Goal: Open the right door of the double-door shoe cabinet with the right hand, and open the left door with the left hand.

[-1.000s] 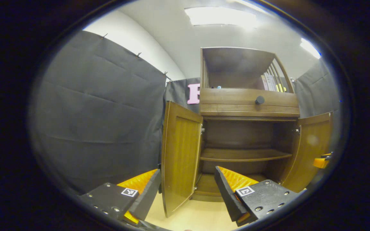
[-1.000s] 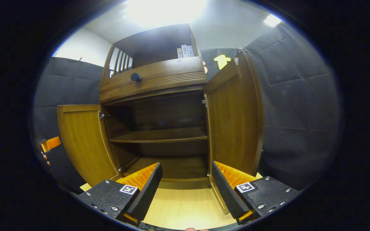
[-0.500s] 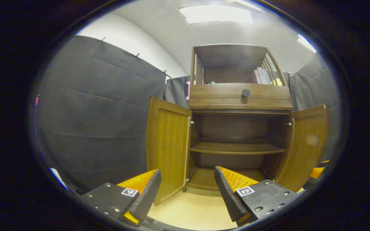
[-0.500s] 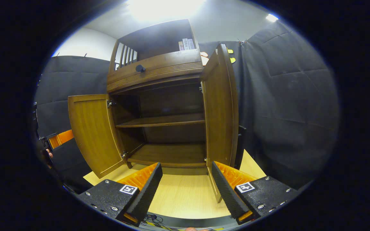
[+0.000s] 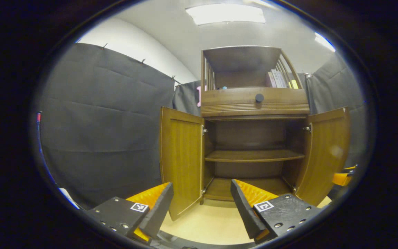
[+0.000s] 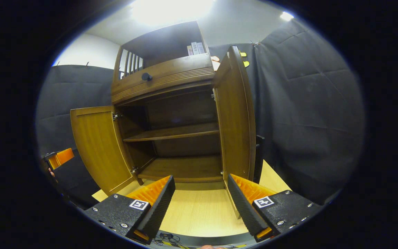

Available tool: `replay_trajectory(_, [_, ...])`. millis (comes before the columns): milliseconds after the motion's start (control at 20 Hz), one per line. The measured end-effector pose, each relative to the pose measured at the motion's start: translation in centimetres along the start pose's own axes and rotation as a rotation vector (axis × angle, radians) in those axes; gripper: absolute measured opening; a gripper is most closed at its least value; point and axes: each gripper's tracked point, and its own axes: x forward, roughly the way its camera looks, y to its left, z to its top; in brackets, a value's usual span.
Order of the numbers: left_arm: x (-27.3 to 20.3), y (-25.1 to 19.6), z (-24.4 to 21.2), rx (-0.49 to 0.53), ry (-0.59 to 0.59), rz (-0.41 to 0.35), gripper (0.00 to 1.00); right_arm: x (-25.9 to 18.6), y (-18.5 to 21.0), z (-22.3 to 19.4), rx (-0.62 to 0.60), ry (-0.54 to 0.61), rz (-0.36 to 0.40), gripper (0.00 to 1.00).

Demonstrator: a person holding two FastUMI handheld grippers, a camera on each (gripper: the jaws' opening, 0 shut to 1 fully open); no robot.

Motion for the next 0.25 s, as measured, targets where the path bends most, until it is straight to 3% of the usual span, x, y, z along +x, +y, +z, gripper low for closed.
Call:
replay_trajectory(100, [0.8, 0.0, -0.3, 0.009, 0.0, -0.012, 0.99, 0.6, 0.4, 0.0, -0.016, 0.001, -0.006, 0.89])
replay_trajectory(250, [3.2, -0.3, -0.9, -0.028, -0.008, -0.047, 0.99, 1.8, 1.7, 0.6, -0.033, -0.003, -0.006, 0.89])
